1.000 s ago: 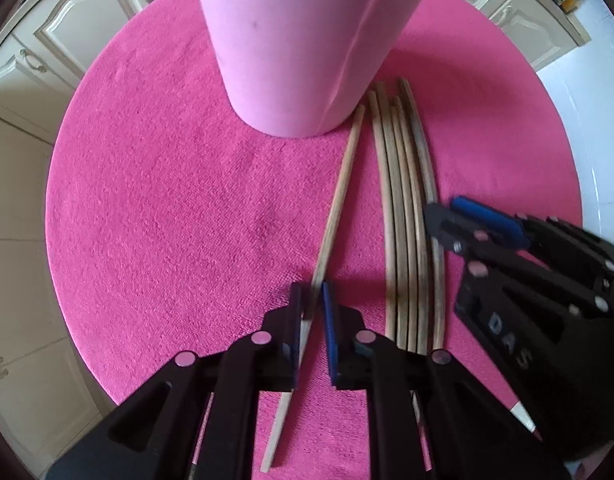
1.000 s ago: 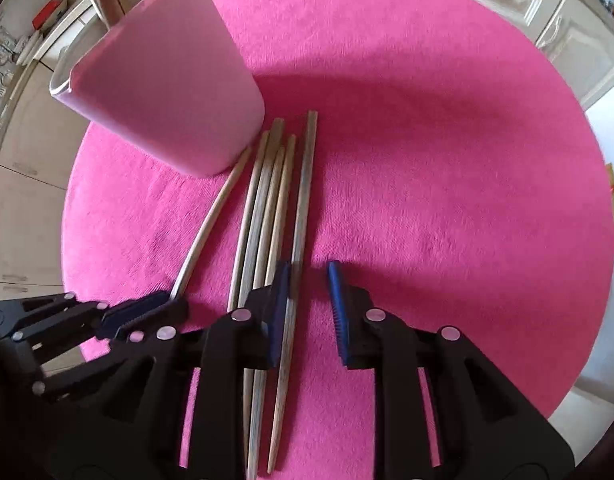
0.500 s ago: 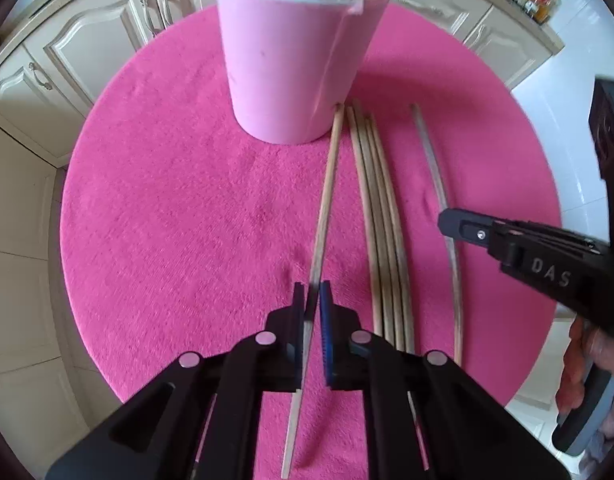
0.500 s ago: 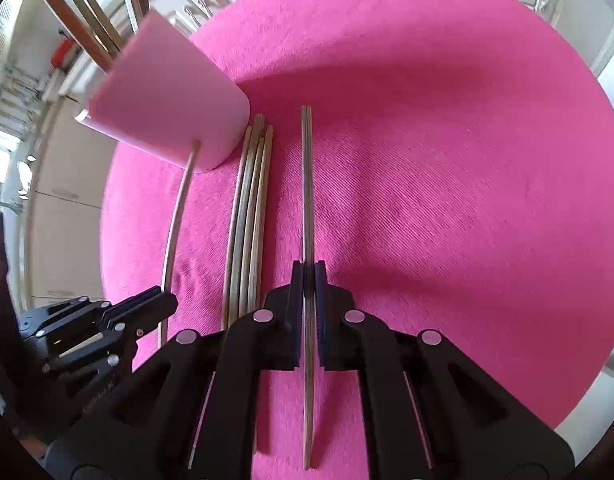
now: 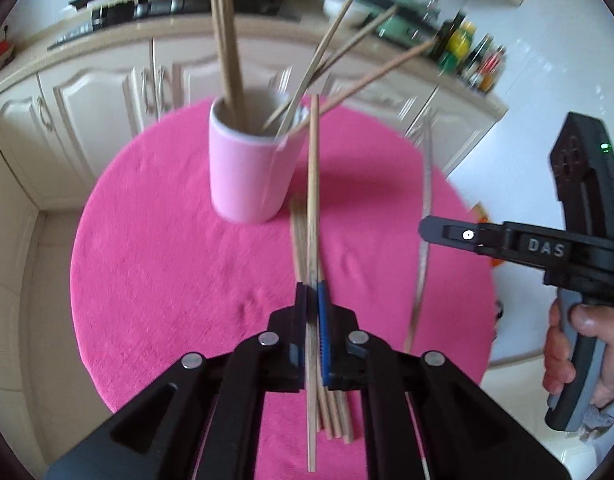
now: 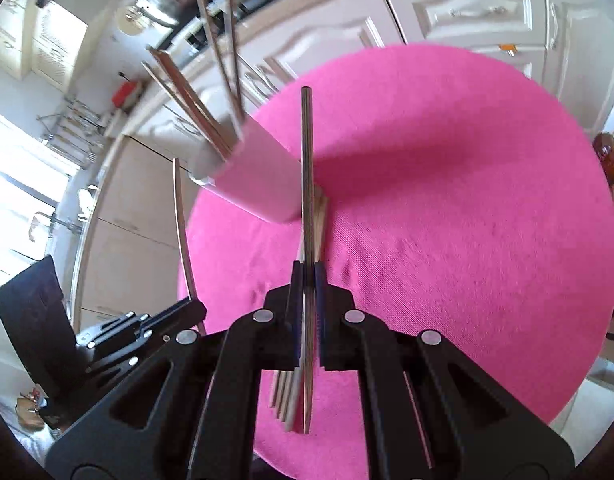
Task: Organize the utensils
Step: 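Lift the chopstick with the left gripper and insert it into the pink cup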
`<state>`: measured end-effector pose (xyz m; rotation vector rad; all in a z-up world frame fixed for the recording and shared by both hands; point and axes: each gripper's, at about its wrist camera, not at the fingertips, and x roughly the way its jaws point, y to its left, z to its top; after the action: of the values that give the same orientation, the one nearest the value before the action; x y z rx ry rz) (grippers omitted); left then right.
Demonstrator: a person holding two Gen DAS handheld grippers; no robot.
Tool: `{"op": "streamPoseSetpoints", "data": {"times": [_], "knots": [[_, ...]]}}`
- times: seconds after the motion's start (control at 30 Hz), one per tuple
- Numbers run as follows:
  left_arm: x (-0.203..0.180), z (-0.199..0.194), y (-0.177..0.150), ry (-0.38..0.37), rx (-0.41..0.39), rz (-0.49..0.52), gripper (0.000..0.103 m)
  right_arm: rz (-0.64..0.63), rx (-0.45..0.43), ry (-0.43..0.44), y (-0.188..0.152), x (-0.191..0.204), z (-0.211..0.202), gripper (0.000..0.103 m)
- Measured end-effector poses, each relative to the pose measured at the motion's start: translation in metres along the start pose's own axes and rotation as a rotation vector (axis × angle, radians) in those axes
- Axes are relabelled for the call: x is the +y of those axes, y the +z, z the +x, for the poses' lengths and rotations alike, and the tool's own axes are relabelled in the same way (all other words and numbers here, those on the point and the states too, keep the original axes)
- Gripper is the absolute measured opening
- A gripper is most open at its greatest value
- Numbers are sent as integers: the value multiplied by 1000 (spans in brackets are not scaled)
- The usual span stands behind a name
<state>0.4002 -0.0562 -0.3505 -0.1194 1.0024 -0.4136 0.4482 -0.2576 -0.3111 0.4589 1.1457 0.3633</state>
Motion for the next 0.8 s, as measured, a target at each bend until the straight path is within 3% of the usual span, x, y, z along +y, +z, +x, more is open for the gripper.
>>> {"op": "streamPoseSetpoints", "data": {"times": [0.17, 0.4, 0.8], "knots": [[-5, -26, 6, -17, -126, -23, 6, -46, -69, 50, 6, 10, -31, 6], [4, -51, 49, 16, -295, -58, 6, -125, -206, 86, 31, 44, -57, 6], [27, -65, 130, 99, -539, -121, 6, -204, -395, 94, 83, 90, -50, 6]]}}
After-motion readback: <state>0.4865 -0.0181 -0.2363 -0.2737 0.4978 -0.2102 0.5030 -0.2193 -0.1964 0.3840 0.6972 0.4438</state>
